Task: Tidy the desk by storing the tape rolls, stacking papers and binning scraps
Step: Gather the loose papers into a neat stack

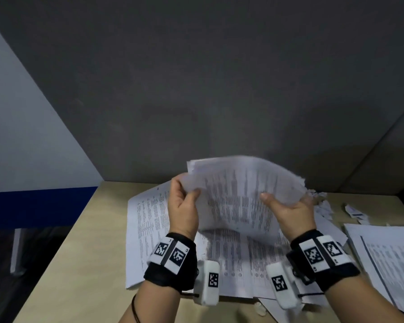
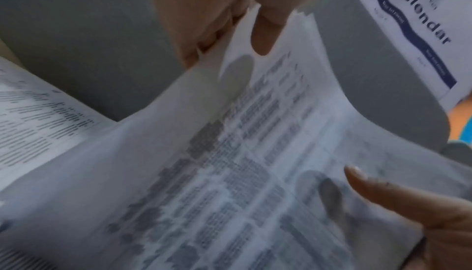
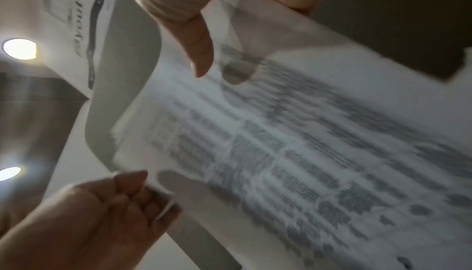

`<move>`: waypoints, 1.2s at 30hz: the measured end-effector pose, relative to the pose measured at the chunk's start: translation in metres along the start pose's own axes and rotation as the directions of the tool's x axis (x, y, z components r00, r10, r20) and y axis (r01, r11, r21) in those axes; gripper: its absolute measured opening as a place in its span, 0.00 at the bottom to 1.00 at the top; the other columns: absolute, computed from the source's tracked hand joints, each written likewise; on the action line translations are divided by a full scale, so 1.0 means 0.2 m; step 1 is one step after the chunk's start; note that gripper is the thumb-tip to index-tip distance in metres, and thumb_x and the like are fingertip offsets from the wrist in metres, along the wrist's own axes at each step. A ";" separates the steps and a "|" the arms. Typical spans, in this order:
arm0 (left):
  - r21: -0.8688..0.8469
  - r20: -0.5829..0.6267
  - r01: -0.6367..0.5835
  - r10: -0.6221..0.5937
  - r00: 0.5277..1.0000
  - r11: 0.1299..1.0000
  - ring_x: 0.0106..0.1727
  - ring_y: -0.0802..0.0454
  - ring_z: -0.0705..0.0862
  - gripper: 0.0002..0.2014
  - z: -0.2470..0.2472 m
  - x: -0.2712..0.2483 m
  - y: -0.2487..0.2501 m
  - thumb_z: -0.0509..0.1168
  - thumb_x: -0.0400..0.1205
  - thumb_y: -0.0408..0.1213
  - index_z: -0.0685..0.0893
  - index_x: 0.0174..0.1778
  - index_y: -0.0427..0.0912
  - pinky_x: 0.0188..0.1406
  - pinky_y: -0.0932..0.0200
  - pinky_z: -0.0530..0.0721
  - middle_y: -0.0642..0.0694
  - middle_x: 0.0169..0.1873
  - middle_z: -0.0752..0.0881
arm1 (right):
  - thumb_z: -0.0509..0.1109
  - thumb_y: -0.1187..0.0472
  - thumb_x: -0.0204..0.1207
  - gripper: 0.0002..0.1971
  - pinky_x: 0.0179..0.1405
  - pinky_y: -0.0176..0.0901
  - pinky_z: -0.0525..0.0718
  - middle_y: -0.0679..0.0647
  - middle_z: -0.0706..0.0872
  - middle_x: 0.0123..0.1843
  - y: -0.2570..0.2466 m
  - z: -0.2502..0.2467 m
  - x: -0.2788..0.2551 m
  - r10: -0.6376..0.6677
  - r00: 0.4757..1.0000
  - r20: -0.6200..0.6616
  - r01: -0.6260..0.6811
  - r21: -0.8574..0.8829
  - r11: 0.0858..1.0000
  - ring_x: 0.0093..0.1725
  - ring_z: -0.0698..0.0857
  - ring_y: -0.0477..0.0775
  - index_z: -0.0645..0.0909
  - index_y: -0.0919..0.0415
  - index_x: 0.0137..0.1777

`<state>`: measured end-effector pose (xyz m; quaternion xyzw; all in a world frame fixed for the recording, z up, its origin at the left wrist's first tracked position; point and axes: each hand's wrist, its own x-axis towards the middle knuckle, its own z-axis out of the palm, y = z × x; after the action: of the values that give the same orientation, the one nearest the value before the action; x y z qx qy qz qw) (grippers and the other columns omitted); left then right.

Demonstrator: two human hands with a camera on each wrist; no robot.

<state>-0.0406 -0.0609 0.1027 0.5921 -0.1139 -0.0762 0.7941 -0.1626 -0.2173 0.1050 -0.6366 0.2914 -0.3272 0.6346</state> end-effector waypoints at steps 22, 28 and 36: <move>0.474 0.112 0.089 -0.160 0.981 0.876 0.51 0.57 0.82 0.07 -0.04 -0.01 -0.26 0.56 0.86 0.33 0.77 0.56 0.47 0.42 0.68 0.77 0.53 0.49 0.83 | 0.73 0.63 0.76 0.16 0.61 0.47 0.76 0.58 0.83 0.60 0.27 -0.09 0.06 0.379 0.924 -0.045 -0.380 -0.195 0.904 0.58 0.81 0.58 0.77 0.66 0.61; 0.624 -0.112 0.262 -0.247 0.962 0.736 0.54 0.52 0.83 0.08 -0.34 0.03 -0.37 0.66 0.82 0.36 0.80 0.56 0.44 0.51 0.64 0.80 0.48 0.53 0.83 | 0.67 0.61 0.80 0.12 0.55 0.46 0.77 0.60 0.84 0.51 0.24 -0.20 0.09 0.289 0.935 -0.205 -0.329 -0.200 0.923 0.51 0.83 0.59 0.81 0.66 0.61; 0.609 -0.654 0.739 -0.345 0.674 0.288 0.66 0.29 0.74 0.44 -0.88 0.02 -0.49 0.79 0.64 0.52 0.69 0.71 0.37 0.63 0.38 0.77 0.30 0.66 0.74 | 0.68 0.63 0.79 0.12 0.64 0.55 0.77 0.61 0.84 0.53 0.26 -0.24 0.08 0.262 0.947 -0.187 -0.306 -0.271 0.913 0.57 0.83 0.62 0.81 0.65 0.61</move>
<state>0.0133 0.0724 -0.0386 0.8992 0.2430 -0.1606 0.3265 -0.1892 -0.2604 0.0533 -0.6495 0.4723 -0.2299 0.5498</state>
